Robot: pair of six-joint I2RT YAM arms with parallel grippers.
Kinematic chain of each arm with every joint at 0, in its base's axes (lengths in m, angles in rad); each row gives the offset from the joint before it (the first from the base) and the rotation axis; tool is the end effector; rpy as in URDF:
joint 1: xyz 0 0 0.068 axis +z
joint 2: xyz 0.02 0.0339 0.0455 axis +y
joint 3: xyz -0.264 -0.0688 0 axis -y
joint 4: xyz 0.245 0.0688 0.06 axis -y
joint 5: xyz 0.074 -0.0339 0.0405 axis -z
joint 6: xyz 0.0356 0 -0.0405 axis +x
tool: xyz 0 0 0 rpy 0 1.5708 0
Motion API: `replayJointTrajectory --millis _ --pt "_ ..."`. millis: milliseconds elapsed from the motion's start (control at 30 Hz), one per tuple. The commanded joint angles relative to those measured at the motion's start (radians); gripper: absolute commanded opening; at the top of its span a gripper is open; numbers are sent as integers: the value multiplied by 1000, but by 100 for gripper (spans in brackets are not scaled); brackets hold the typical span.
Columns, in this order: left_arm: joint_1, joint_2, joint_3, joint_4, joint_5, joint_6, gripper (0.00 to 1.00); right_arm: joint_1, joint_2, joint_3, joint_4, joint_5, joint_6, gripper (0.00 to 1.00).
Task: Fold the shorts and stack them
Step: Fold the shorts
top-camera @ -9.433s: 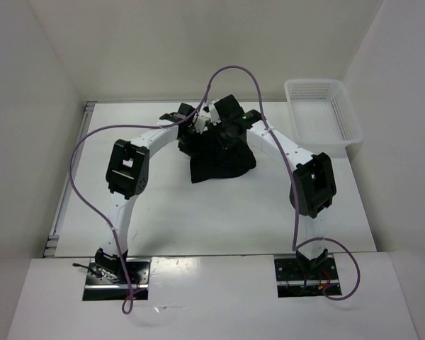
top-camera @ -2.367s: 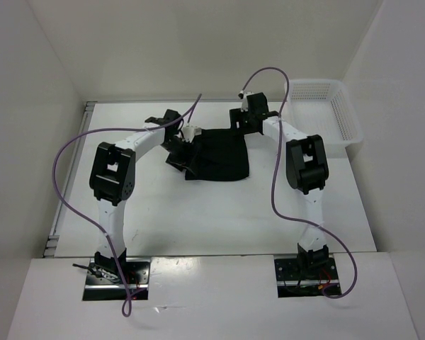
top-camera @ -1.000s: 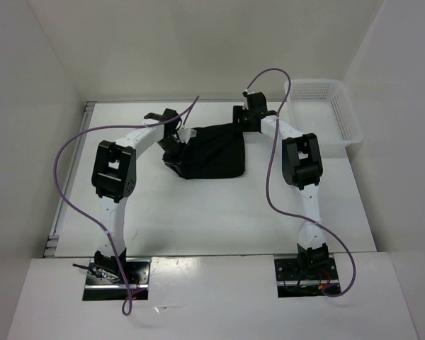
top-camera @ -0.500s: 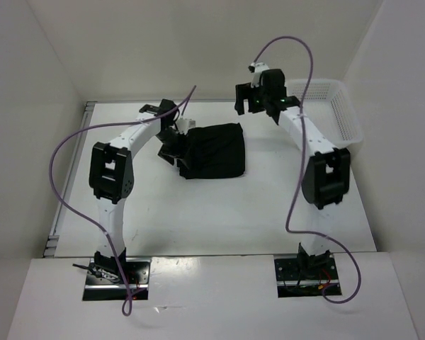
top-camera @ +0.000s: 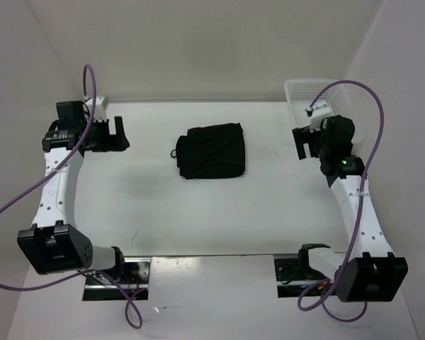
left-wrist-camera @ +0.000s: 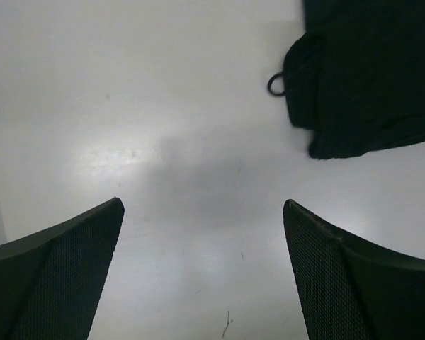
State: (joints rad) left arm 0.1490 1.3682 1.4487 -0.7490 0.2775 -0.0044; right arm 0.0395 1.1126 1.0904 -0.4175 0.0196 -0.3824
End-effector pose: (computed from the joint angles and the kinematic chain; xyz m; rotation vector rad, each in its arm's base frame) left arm 0.2894 0.0336 0.3845 -0.0203 2.2191 -0.2309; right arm 0.2485 0.0091 0.3582 -0.4104 1.9763 -0.2381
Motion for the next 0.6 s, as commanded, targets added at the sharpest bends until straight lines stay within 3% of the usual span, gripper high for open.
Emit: replayJointTrajectory --millis 0,133,333,567 --pt "81 -23 -131 14 -24 4 100 -91 -106 -35 -52 25 -30 100" --pt "152 -86 -221 36 -15 4 100 -101 -241 -72 -105 8 -21 100" --pt "185 -106 -263 13 9 4 100 -101 -432 -164 -102 101 163 100" --pt "216 -129 -284 2 54 4 100 -101 -686 -242 -50 102 165 100"
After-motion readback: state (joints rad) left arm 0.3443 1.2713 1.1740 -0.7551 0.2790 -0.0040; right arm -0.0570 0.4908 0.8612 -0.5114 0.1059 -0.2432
